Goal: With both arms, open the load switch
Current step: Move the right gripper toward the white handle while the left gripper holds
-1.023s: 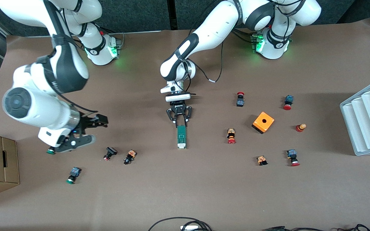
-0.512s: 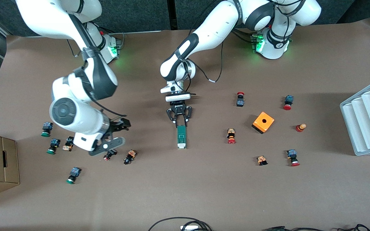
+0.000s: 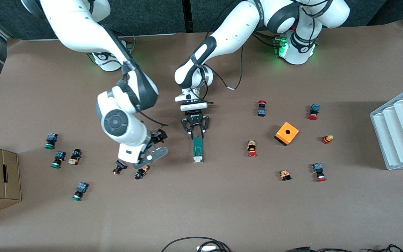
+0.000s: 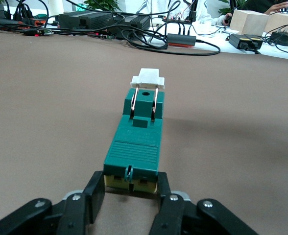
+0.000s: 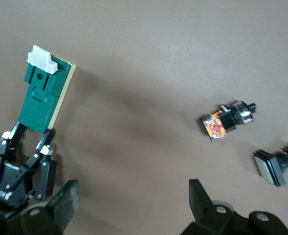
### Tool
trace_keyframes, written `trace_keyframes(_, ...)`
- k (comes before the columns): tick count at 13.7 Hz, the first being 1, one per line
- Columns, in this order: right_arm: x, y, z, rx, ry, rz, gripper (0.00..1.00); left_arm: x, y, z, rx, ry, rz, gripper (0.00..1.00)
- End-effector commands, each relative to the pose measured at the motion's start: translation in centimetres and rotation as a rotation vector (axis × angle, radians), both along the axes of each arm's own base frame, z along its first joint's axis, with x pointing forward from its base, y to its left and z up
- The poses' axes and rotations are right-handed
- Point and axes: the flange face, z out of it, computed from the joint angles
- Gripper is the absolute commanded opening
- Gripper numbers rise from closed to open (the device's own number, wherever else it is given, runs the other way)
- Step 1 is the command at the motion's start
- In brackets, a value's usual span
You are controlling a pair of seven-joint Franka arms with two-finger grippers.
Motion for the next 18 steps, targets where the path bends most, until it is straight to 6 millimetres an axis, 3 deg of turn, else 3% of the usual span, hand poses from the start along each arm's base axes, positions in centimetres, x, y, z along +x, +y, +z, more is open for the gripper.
trace_keyframes(1,0.7,1.0,-1.5,0.015,-0.033,0.020,1.00,-0.4,0.3,-1.2,0.001,-0.008,0.005,0.48)
trace_keyframes(6,0.5,3.4,-2.7,0.028,-0.064,0.117,1.00,-0.4,0.3,-1.2,0.001,-0.008,0.005,0.46)
trace_keyframes(14,2.6,5.0,-2.8,0.058,-0.113,0.349,1.00,-0.3,0.2,-1.1,0.001,-0.008,0.005,0.49)
trace_keyframes(18,1.5,7.1,-3.0,0.059,-0.124,0.400,1.00,-0.3,0.2,-1.1,0.002,-0.008,0.004,0.49)
